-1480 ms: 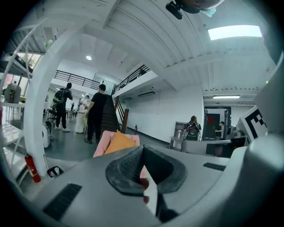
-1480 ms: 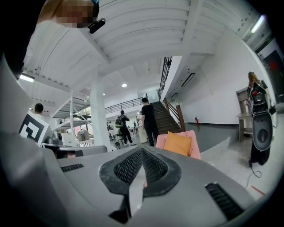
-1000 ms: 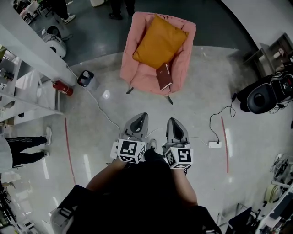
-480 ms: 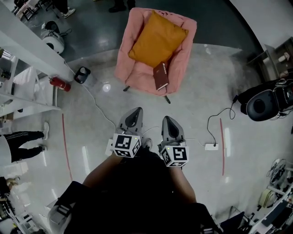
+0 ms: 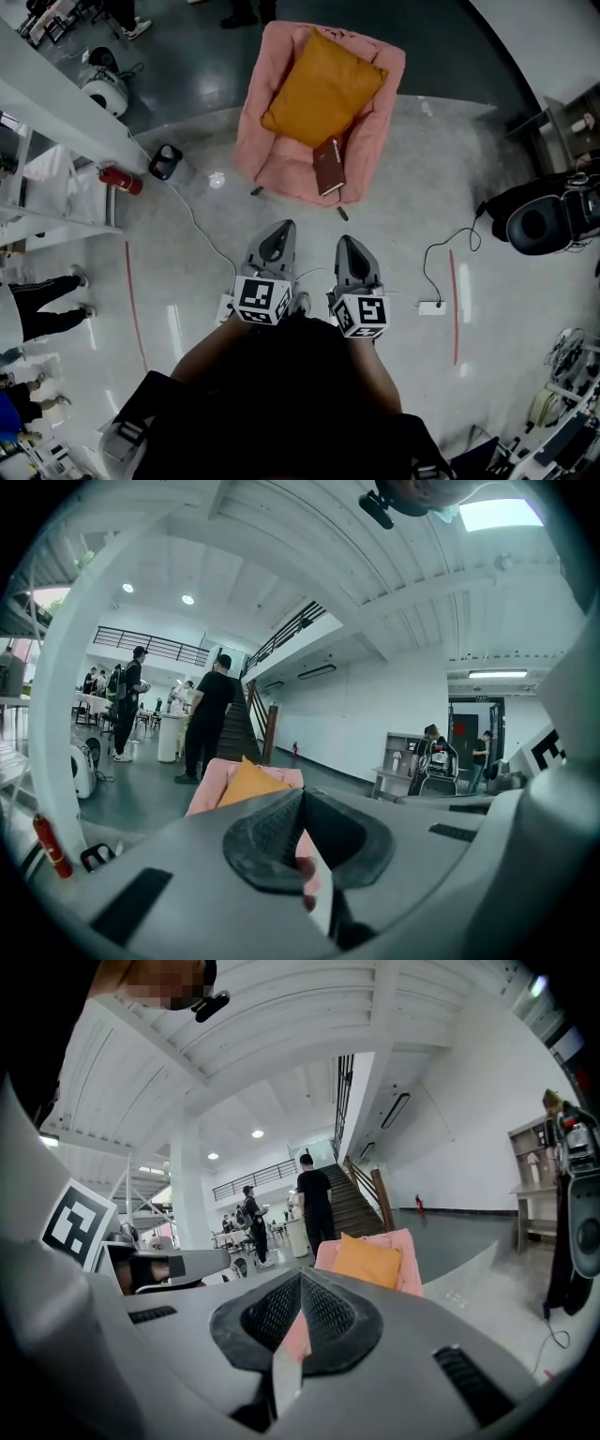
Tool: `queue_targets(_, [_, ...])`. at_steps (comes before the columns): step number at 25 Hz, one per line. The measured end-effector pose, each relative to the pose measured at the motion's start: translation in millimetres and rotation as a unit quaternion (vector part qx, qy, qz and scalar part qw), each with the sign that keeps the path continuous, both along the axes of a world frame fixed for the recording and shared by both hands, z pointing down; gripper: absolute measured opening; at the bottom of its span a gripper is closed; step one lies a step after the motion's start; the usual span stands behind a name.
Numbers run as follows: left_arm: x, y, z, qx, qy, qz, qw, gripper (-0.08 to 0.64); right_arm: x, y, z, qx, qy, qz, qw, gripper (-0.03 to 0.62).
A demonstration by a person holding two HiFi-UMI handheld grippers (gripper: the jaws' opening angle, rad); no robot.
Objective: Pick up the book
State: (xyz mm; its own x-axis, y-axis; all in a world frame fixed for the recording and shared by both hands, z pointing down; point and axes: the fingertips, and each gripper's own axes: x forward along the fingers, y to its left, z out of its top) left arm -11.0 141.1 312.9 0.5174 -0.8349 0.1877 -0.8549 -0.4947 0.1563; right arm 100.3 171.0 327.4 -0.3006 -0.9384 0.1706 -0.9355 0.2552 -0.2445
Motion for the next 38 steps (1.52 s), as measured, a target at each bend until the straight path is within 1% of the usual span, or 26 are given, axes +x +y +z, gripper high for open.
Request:
queue_targets(5, [-5.4, -34.4, 3.6, -0.004, 0.002, 0.006, 1.0, 0.008, -1.3, -33.5, 0.5, -0.001, 0.002, 0.01, 1.0, 0.002])
queue_targets(9, [-11.7, -70.9, 2.0, -0.001, 0.004, 0.009, 1.0, 0.008, -6.2, -67.4, -0.9, 0.001, 0.003, 0.015, 1.0, 0.002])
queue_targets(13, [-16.7, -97.0, 0.8, 0.0, 0.006, 0.011, 0.9999, 0.007, -11.0, -91.5, 1.6, -0.004, 0.003, 0.023, 1.0, 0.002])
queue_targets(15, [-21.1, -109.6, 0.4, 0.001, 0.006, 0.014, 0.9999, 0.008, -15.7, -104.4, 3.0, -0.006, 0.005, 0.025, 1.0, 0.002])
queue_targets(19, [-34.5, -138.5, 4.5, -0.008, 0.008, 0.019, 0.9998, 0.008, -30.1, -131.2, 3.7, -0.012, 0.003, 0.028, 1.0, 0.002])
queue_targets(23, [-44.9, -166.5, 12.5, -0.018, 0.015, 0.03, 0.9993, 0.008, -41.1, -157.2, 8.0, -0.015, 0.006, 0.04, 0.999, 0.002])
queue_targets(28, [-44.8, -197.3, 16.2, -0.023, 0.015, 0.054, 0.9982, 0.007, -41.3, -190.0, 8.4, -0.021, 0.011, 0.061, 0.998, 0.002])
queue_targets(34, [-43.3, -211.7, 24.6, -0.034, 0.016, 0.063, 0.9973, 0.006, -41.3, -204.2, 13.3, -0.027, 0.014, 0.068, 0.997, 0.002])
queue_targets(38, [-33.9, -218.4, 33.1, -0.042, 0.013, 0.068, 0.9968, 0.008, -31.7, -213.5, 20.1, -0.031, 0.006, 0.073, 0.997, 0.002])
